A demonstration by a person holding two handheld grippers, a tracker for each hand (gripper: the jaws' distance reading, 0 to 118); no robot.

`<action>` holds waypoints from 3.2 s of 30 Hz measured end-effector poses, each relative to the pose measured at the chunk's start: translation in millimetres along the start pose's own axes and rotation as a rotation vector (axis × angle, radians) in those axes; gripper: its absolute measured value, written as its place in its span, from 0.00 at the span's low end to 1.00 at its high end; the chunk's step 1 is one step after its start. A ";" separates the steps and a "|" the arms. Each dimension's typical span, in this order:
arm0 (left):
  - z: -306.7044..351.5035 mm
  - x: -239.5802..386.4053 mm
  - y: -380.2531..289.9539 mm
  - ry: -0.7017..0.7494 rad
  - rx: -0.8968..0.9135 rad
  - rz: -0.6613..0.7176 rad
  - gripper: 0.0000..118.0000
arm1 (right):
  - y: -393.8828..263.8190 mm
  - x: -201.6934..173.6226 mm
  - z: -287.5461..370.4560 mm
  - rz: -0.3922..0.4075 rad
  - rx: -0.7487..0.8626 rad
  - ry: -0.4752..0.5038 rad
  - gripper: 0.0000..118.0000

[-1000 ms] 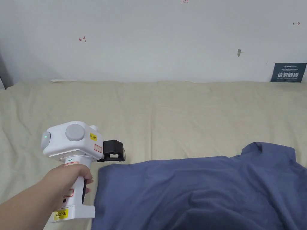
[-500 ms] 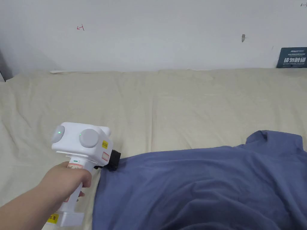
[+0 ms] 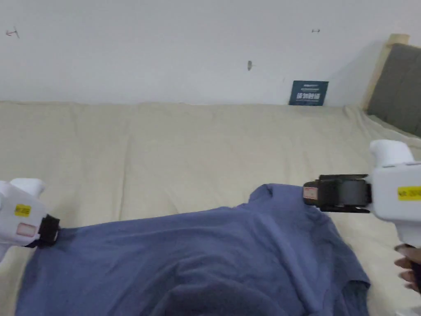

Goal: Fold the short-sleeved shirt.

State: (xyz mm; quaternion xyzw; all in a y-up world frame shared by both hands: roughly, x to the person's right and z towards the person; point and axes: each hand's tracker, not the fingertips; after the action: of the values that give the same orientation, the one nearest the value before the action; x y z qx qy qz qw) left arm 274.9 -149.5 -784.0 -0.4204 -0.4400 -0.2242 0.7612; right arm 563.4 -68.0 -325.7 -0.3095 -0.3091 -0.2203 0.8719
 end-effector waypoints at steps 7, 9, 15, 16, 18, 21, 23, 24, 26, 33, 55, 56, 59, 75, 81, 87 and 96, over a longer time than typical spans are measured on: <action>16.8 6.6 1.3 0.059 0.080 -0.030 0.03 | 56.2 53.3 -124.8 -0.190 -0.289 -0.158 0.84; 15.8 5.1 1.8 0.061 0.064 -0.031 0.03 | 55.1 61.9 -145.1 -0.246 -0.324 -0.200 0.83; 2.0 -0.8 -6.6 0.073 0.003 -0.027 0.03 | 30.4 59.7 -172.1 -0.228 -0.443 -0.226 0.70; -0.8 -1.1 -8.0 0.072 -0.005 -0.024 0.03 | 27.3 53.1 -171.4 -0.157 -0.444 -0.307 0.41; -6.3 -1.8 -9.5 0.054 -0.019 -0.011 0.03 | 26.1 45.1 -166.6 -0.032 -0.415 -0.339 0.05; -6.7 -0.7 -10.9 0.050 -0.014 0.015 0.03 | 32.6 53.9 -148.0 -0.134 -0.387 -0.235 0.02; -0.6 -4.1 -10.0 0.036 -0.001 0.051 0.03 | 40.2 59.4 -127.9 -0.151 -0.315 -0.218 0.02; 4.6 -7.1 -8.6 0.004 0.004 0.100 0.03 | 43.5 60.5 -115.2 -0.153 -0.287 -0.170 0.02; 19.0 -11.3 -5.6 -0.039 0.018 0.165 0.03 | 47.9 57.7 -88.6 -0.121 -0.241 -0.153 0.01; 119.1 -1.0 0.7 -0.057 0.146 0.113 0.03 | 54.2 13.9 38.6 -0.043 -0.111 -0.104 0.01; 367.8 8.4 118.3 0.076 0.605 0.011 0.03 | 200.4 -61.9 261.5 0.052 0.384 -0.148 0.01; 369.3 7.1 125.5 0.076 0.620 0.021 0.03 | 209.2 -65.5 259.2 0.045 0.404 -0.159 0.01; 370.8 6.4 149.1 0.102 0.680 0.026 0.03 | 238.8 -75.8 250.5 0.036 0.458 -0.188 0.01; 374.4 -21.4 261.6 0.138 0.986 0.068 0.03 | 364.9 -117.7 227.1 0.119 0.759 -0.271 0.01; 315.8 -20.3 245.1 0.144 0.930 0.024 0.03 | 325.3 -98.4 175.8 0.112 0.703 -0.249 0.01; 174.2 -5.1 147.3 -0.055 0.660 0.119 0.03 | 180.3 -53.3 44.6 0.023 0.435 -0.145 0.01; 42.8 35.0 -69.3 -0.096 0.275 0.116 0.03 | -79.4 -5.7 -68.7 -0.075 -0.085 -0.057 0.01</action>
State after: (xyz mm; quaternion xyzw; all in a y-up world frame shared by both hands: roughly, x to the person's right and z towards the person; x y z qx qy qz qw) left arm 222.9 -150.5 -712.3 -0.3471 -0.4772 -0.0971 0.8015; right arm 541.3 -169.8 -339.9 -0.3404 -0.3355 -0.2568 0.8400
